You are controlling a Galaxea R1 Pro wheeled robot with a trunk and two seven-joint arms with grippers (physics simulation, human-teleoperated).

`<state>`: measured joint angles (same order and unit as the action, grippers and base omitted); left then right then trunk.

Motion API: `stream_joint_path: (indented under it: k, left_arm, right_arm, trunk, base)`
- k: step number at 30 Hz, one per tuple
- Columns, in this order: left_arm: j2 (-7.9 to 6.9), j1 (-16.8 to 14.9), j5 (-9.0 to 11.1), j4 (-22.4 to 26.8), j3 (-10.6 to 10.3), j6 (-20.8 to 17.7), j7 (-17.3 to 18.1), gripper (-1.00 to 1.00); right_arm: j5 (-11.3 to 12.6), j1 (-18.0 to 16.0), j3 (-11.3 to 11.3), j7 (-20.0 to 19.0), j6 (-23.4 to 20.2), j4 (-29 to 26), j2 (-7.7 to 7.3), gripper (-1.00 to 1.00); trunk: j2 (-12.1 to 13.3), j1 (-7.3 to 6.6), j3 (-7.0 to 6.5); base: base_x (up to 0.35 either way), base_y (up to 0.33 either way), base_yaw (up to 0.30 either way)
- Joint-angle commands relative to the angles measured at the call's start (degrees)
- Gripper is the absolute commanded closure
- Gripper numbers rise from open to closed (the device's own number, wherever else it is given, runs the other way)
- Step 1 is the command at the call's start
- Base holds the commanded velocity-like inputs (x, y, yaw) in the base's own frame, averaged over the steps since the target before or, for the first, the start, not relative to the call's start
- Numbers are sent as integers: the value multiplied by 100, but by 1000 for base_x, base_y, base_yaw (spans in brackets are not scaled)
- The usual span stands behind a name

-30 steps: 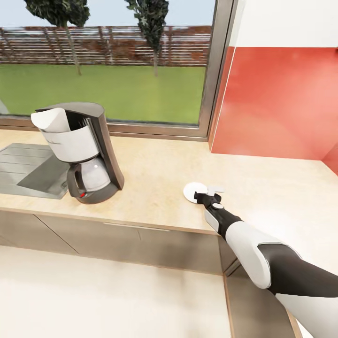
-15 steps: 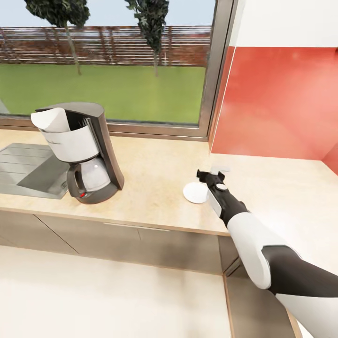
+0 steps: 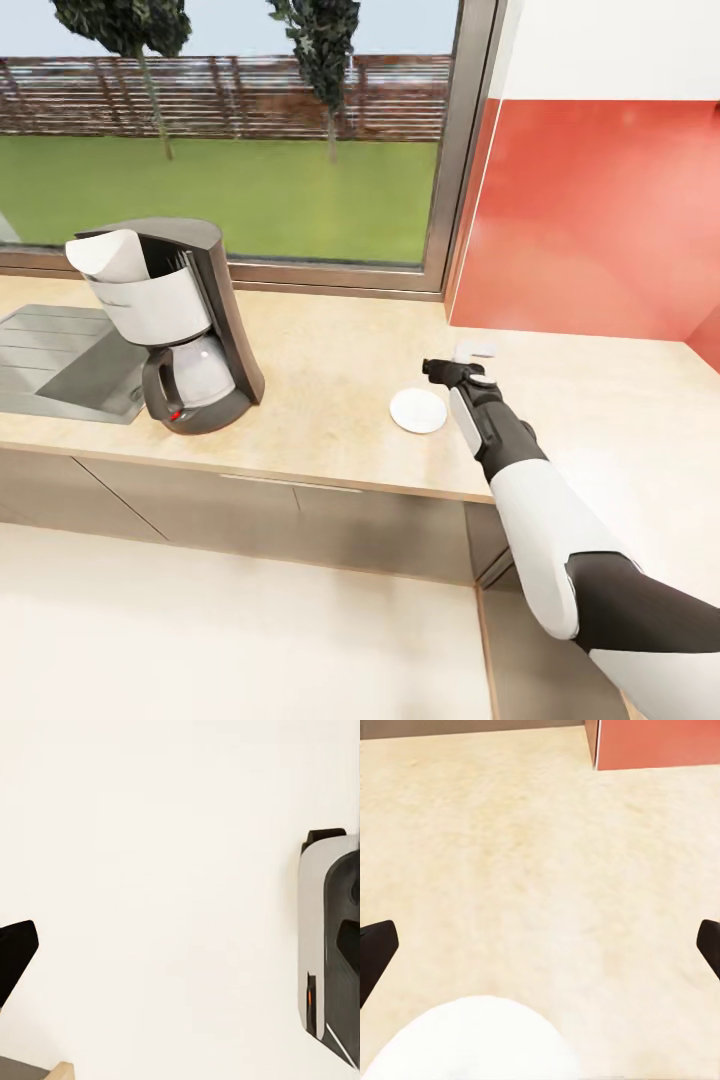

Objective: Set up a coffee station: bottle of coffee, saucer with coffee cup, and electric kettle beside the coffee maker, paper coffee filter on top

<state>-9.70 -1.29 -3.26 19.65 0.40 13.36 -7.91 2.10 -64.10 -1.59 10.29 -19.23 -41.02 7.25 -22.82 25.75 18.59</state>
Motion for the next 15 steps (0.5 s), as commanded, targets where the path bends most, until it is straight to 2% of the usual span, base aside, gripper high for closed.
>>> stream_joint_path:
  k: [1, 5, 15]
  left_arm:
    - [1, -3, -34, 1, 4, 66, -23, -100]
    - [3, -3, -27, 11, 24, 322, -31, -100]
    - [-4, -3, -25, 20, 325, 395, -27, -100]
  right_arm:
    - [23, -2, -10, 17, -27, -10, 6, -100]
    - [31, 3, -15, 17, -23, -24, 12, -100]
    - [20, 5, -16, 17, -27, -12, 5, -100]
  trunk:
    - [-10, 3, 10]
    - [-10, 3, 10]
    - [-10, 3, 10]
  base:
    - [0, 0, 0]
    - [-39, 37, -94]
    - [-206, 203, -251]
